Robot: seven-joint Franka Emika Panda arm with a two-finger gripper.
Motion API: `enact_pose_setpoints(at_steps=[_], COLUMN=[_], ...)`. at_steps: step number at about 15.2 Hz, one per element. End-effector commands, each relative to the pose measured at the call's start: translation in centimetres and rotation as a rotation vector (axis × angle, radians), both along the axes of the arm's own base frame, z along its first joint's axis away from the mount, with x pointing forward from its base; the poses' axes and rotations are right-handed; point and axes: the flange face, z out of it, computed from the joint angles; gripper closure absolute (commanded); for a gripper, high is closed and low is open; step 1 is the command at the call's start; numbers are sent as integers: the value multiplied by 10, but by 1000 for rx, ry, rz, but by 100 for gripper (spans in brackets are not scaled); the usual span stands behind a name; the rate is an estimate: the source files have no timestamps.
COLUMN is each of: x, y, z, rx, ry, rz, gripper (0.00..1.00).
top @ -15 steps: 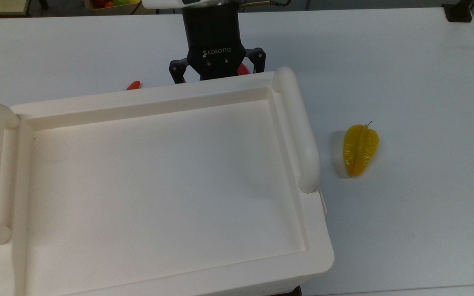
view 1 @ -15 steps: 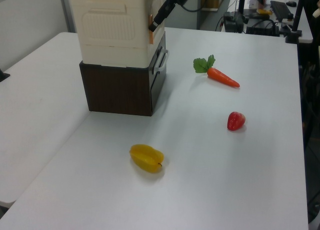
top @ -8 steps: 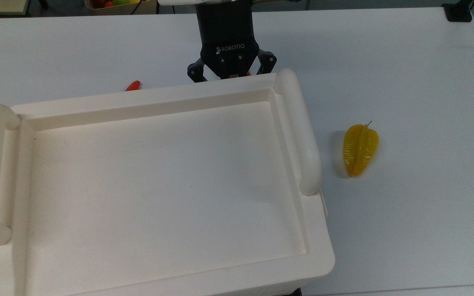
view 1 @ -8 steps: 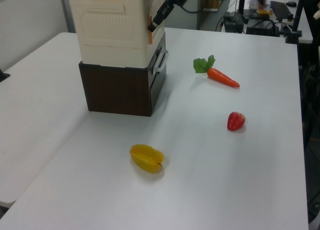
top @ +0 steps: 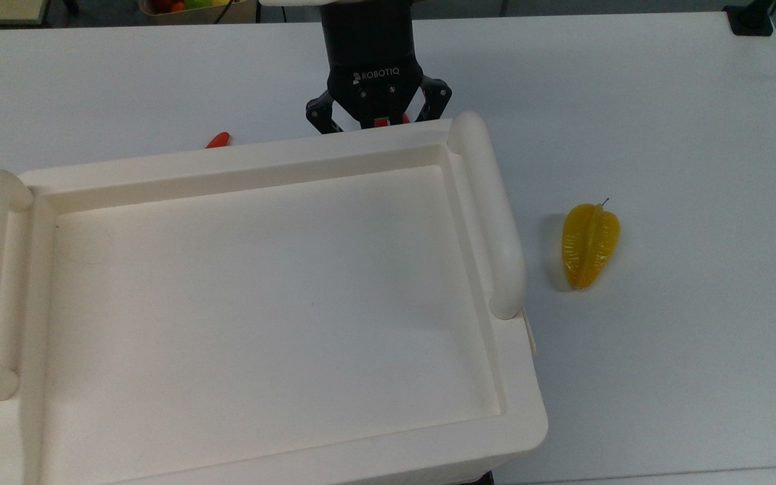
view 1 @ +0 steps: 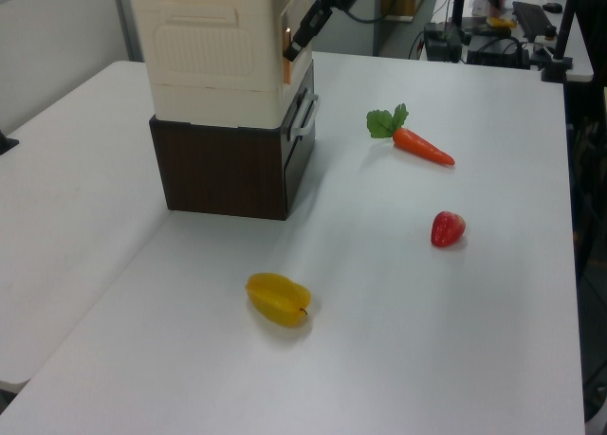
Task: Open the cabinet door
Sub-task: 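Pull the gripper back and down, swinging the door open on its hinge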
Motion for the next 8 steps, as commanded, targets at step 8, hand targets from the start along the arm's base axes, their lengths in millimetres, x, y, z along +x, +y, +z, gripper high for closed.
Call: enact_pose_setpoints(at_steps=[8], x=[-53], y=[-68], z=[-3], rx=[-44], ry=[426], rz=[11], gripper=[75])
